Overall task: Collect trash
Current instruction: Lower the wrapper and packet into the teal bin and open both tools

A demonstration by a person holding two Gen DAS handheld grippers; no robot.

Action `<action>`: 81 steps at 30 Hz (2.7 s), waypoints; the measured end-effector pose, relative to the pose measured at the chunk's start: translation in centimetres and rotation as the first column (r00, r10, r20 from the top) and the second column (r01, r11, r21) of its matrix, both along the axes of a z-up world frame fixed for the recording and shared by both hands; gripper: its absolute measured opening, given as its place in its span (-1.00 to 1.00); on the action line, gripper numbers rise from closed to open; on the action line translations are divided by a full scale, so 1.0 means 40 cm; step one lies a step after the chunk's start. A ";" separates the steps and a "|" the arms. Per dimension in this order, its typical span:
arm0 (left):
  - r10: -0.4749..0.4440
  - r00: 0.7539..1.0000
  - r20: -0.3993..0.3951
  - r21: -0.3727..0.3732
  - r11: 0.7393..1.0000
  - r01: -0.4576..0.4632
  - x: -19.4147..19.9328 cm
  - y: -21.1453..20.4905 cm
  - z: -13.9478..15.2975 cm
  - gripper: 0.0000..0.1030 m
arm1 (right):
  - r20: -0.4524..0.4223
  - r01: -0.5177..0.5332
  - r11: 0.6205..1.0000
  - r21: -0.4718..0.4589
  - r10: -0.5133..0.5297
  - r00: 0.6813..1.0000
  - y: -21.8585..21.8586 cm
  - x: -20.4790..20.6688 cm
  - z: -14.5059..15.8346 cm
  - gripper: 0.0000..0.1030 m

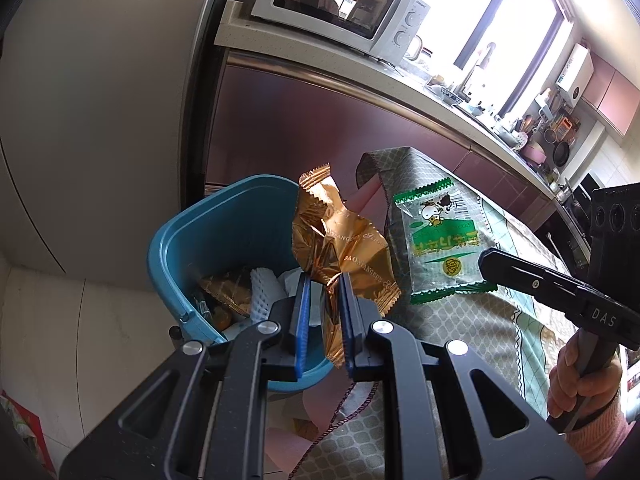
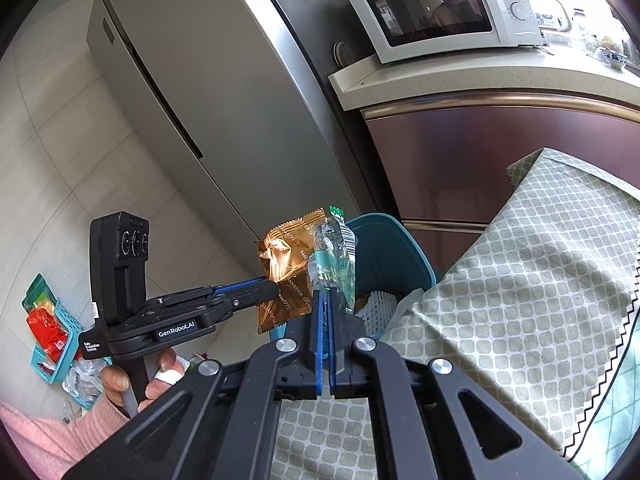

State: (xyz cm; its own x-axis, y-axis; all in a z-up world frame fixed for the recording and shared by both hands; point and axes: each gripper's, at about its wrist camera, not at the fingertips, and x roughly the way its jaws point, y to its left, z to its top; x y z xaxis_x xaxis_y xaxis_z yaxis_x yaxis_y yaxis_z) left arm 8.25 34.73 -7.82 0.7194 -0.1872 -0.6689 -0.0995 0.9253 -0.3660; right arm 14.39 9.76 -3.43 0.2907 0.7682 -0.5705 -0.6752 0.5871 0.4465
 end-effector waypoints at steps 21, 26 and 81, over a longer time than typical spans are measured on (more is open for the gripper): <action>0.030 0.999 -0.033 0.015 0.999 -0.029 0.030 0.002 -0.043 -0.72 | -0.045 -0.012 0.999 -0.032 0.011 0.999 0.057 0.035 -0.041 -0.98; 0.033 0.999 -0.035 0.009 0.999 -0.033 0.029 0.004 -0.048 -0.72 | -0.057 -0.013 0.999 -0.039 0.011 0.998 0.066 0.044 -0.056 -0.98; 0.047 0.992 -0.115 0.018 0.999 -0.045 0.095 -0.018 -0.131 -0.50 | -0.141 -0.016 0.993 -0.114 0.000 0.990 0.141 0.104 -0.128 -0.92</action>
State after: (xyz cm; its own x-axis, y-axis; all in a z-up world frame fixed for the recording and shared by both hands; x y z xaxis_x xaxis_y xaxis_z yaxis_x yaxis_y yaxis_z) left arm 12.05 34.01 -13.06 0.6452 -0.1446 -0.7502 -0.1827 0.9242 -0.3352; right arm 18.53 15.38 -8.56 0.1955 0.6973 -0.6896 -0.6154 0.6347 0.4673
